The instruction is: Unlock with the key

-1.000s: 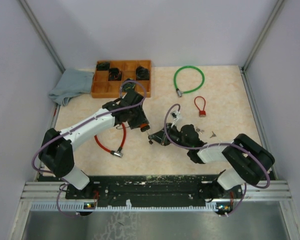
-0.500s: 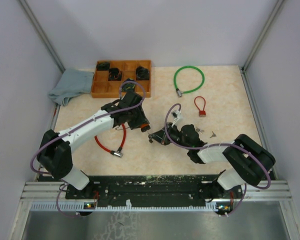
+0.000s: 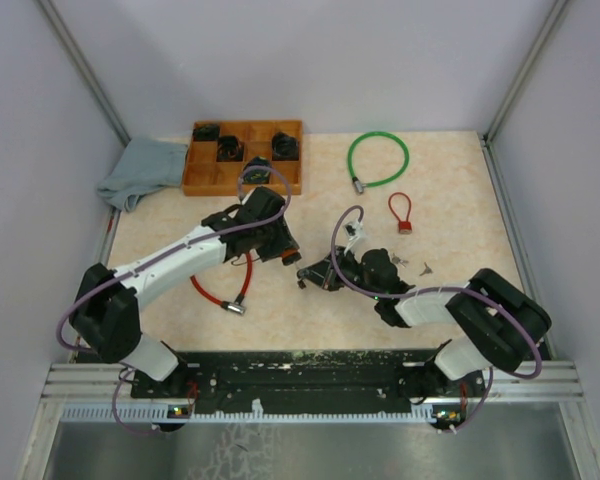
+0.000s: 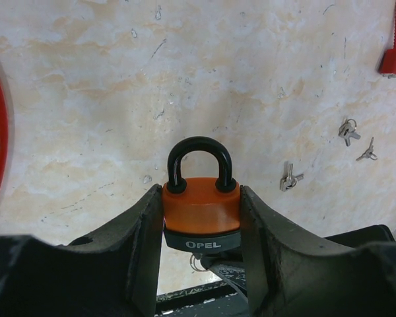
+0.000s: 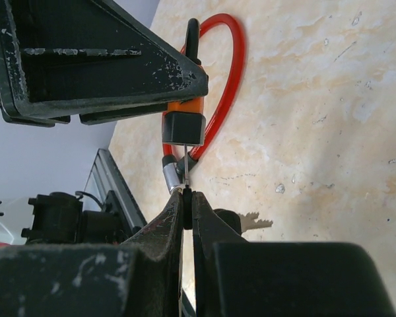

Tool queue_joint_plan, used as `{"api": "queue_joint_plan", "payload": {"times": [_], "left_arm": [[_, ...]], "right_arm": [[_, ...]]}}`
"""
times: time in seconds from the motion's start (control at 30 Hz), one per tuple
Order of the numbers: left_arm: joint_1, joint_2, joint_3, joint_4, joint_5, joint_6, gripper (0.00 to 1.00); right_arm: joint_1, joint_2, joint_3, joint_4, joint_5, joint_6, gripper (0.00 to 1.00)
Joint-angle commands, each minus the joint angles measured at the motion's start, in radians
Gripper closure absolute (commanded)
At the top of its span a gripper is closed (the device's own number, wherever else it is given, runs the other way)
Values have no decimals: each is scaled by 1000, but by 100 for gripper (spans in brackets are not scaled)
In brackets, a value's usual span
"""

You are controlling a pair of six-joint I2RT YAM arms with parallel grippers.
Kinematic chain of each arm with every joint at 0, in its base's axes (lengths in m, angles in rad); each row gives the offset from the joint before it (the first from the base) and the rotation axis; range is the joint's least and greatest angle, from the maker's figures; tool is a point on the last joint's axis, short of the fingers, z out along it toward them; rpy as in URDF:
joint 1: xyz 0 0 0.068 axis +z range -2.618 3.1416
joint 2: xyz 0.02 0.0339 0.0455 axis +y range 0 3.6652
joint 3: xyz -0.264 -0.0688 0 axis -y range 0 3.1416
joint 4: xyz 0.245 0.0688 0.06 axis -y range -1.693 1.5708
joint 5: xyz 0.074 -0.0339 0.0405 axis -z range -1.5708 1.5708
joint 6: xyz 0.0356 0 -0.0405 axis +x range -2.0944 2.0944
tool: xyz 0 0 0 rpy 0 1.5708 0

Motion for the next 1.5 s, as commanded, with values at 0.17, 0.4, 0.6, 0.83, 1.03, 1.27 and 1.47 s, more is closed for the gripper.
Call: {"api": "queue_joint_plan", "payload": {"times": [0.17,0.4,0.6,0.83,1.03,1.27,1.47], "left_arm": [[-84,-21,-17,27,-65,-69,100],[-103,-16,-59,90,-22,-101,100],[-115,-38,-93,105,-14,-111,100],[-147,-47,-135,139,34,-158,100],[-167,-57,-175,203,90,-194,100],[-168,-201,-288,412,51,-131,100],[-167,-375,-487,772,124,-37,100]], "right_arm": [[-10,-25,48,78,46,40,100],[-27,0,29,188,36,82,100],[-49,7,26,209,58,57,100],[-48,27,34,288,118,-60,100],[-49,46,41,360,137,-139,100],[-116,120,5,582,8,118,100],[-141,211,11,776,-81,307,100]]}}
